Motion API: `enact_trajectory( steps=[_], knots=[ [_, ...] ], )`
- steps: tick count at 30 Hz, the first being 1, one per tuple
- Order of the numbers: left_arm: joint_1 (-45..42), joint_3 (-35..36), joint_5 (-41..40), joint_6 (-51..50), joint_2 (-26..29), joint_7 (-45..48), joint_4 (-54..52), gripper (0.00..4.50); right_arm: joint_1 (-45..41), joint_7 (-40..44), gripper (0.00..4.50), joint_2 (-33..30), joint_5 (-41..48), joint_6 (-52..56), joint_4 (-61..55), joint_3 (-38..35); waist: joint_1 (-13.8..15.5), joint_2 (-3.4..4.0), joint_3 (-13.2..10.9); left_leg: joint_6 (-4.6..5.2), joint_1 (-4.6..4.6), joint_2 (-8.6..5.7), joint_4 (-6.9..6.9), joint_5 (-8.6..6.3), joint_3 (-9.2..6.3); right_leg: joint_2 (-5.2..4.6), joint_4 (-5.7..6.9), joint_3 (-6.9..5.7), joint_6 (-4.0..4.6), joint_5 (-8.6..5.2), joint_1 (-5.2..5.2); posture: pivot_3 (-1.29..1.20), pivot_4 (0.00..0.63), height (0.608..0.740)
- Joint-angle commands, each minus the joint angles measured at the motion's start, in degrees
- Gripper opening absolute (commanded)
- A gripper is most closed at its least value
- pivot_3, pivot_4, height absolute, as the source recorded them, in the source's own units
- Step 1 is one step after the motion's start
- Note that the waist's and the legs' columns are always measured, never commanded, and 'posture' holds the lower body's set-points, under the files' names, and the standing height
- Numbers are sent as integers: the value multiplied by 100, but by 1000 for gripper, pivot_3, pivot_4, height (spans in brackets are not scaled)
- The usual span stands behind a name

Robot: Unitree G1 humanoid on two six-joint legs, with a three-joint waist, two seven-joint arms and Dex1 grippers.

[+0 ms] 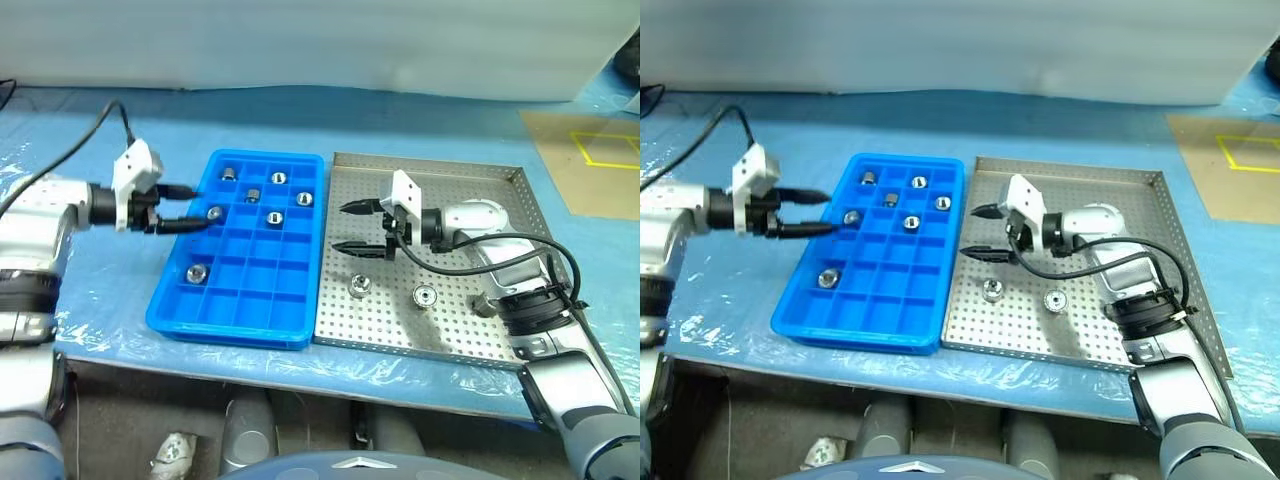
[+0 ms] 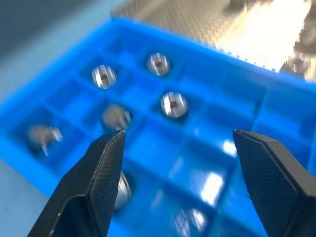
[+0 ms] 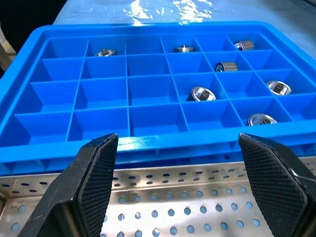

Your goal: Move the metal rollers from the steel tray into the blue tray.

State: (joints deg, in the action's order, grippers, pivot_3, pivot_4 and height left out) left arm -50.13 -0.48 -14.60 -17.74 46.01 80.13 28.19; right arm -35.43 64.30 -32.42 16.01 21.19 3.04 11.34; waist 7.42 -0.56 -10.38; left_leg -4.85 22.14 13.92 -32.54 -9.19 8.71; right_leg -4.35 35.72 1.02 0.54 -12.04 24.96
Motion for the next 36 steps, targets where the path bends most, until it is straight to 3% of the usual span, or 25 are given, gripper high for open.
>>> enact_trajectory(
  steps=[1,5,11,15,23,36],
  knots=[
    [-1087,-256,181,556,-500,299,908,3675,129,-105,4055,-201,177,175,-526,-358,-2,0,0,1,2,-3,-3,-1,-1,-3,1,0,0,0,-4,-72,150,740],
    [-2053,-729,527,1296,-1665,757,2166,3675,526,-310,4055,-540,358,513,-1091,-794,-37,-1,1,12,3,-11,-14,-7,-1,-4,-3,12,-2,2,-14,-172,150,740],
    [-2397,-1185,919,2074,-2708,1203,3322,3675,1465,-807,4055,-1038,570,1067,-2057,-1596,-301,-3,1,29,-5,-12,-16,-17,2,13,-8,39,-31,19,-15,-341,150,740],
    [-2356,-1634,921,2414,-2928,1237,3529,3675,2036,-1101,4055,-1183,767,1397,-2644,-2034,-510,-3,1,36,-6,-12,-16,-21,6,14,-14,46,-32,20,-15,-417,150,740],
    [-2097,-2639,761,2795,-3225,1237,3661,3675,3102,-1529,4055,-1258,1202,1928,-3770,-2601,-636,-3,1,60,-29,-15,-48,-35,24,6,-33,67,-32,18,-49,-521,150,740],
    [-1658,-3300,919,3147,-3387,1237,3700,3675,3285,-1927,4055,-1301,1362,2049,-3982,-2522,-817,0,3,79,-38,-15,-50,-46,32,5,-56,69,-33,19,-64,-534,150,740]
  ],
)
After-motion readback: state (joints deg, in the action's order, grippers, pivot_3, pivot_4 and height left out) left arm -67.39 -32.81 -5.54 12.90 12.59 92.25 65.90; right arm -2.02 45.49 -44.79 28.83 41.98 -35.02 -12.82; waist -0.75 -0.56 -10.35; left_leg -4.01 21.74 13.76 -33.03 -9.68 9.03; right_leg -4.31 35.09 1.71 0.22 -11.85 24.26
